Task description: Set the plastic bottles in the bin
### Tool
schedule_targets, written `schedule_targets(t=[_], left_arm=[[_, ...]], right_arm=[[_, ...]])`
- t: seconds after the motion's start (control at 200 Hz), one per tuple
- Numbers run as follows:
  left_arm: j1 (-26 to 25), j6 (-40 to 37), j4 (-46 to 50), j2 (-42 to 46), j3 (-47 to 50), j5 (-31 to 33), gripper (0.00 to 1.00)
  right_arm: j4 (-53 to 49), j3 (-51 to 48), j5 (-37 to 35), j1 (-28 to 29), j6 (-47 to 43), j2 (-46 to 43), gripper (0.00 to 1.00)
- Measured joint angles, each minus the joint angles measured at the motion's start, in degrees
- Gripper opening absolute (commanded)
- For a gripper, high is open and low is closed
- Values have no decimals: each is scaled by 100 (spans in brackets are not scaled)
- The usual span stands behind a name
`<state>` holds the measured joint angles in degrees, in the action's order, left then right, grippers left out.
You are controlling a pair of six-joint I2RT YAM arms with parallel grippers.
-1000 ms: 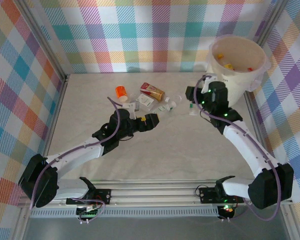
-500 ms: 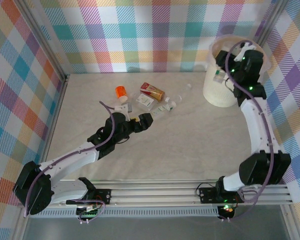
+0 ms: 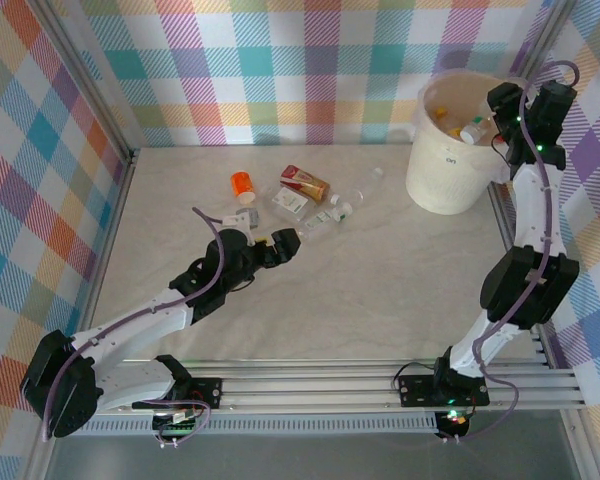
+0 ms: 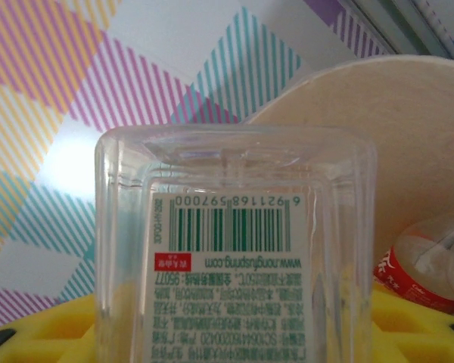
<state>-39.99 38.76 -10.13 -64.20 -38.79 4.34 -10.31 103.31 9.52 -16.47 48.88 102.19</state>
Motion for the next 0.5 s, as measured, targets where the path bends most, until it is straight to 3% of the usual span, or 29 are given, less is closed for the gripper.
schedule_targets(t=[0.155,0.305,0.5], left_arm=[[0,0,13,0,4,59,100],[0,0,15,-20,4,79,100],[0,0,15,-197,4,87,100]], right_arm=[[282,188,-20,-2,850,509,45],[546,205,-254,31,1596,870,51],[280,940,-826,223,2079,1353,69]])
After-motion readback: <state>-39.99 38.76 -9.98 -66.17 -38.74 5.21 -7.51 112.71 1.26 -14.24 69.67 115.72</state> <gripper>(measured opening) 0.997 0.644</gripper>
